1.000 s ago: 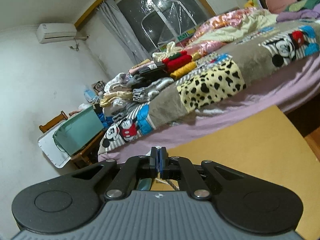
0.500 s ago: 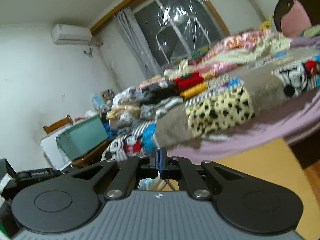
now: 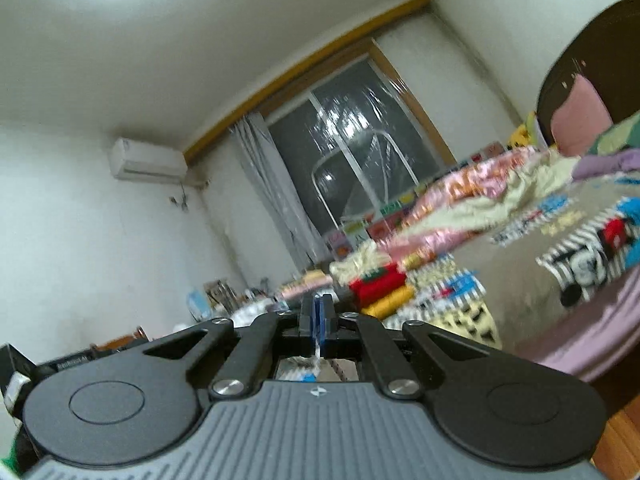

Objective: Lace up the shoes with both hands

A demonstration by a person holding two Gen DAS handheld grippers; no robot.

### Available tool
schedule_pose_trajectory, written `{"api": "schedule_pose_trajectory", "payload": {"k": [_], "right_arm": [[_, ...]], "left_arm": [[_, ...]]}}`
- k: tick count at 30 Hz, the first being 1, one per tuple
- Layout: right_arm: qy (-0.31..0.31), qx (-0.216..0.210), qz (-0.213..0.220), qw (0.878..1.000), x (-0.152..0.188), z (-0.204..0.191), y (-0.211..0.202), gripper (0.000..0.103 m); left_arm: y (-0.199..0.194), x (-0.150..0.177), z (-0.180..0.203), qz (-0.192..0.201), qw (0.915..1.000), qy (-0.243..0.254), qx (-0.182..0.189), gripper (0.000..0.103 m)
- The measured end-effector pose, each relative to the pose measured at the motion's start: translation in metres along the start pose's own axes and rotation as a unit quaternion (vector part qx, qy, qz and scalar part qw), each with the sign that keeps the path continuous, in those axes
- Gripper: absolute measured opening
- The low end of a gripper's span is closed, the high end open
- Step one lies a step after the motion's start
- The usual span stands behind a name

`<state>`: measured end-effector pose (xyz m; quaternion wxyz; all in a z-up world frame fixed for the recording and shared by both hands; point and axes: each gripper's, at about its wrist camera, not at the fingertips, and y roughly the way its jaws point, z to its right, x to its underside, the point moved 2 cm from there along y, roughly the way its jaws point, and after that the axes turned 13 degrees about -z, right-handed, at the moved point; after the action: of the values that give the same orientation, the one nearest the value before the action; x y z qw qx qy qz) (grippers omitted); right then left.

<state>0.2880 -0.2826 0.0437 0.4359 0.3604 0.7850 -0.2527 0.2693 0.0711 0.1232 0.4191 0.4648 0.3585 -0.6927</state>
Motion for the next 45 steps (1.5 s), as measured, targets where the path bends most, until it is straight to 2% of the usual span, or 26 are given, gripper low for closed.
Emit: {"api": "schedule_pose_trajectory", "payload": {"k": [4,10,13,18,24,28,37,45], "right_arm": [[-0.025,-0.005,0.020,0.999,-0.035,-0.022,-0.006,0.004],[-0.041,-0.014,0.055,0.998,-0.078,-0.048,-0.025,0.004],[-0.044,-0.019,0.067,0.997,-0.095,-0.057,-0.035,0.004],[-0.065,-0.027,0.064,0.995,-0.116,-0.076,-0.038,0.004],[-0.090,-0.027,0.024,0.995,-0.125,-0.094,-0.020,0.004],[-0.097,-0.025,0.008,0.995,-0.127,-0.101,-0.015,0.004],[-0.113,-0.015,-0.039,0.993,-0.115,-0.118,0.002,0.004],[-0.120,-0.012,-0.055,0.991,-0.106,-0.126,0.012,0.004]], "left_arm": [[-0.008,-0.019,0.016,0.022,0.9993,0.005,0.031,0.001],[-0.021,-0.042,0.029,0.042,0.9982,-0.001,0.043,0.000],[-0.020,-0.052,0.035,0.034,0.9982,0.008,0.049,0.000],[0.004,-0.044,0.044,-0.010,0.9980,0.027,0.057,0.000],[0.018,-0.045,0.069,-0.025,0.9967,0.044,0.064,0.000],[0.021,-0.052,0.068,-0.023,0.9974,0.024,0.064,0.000],[0.012,-0.076,0.070,-0.004,0.9971,0.003,0.076,0.000],[0.004,-0.088,0.069,0.012,0.9962,-0.019,0.085,0.000]]}}
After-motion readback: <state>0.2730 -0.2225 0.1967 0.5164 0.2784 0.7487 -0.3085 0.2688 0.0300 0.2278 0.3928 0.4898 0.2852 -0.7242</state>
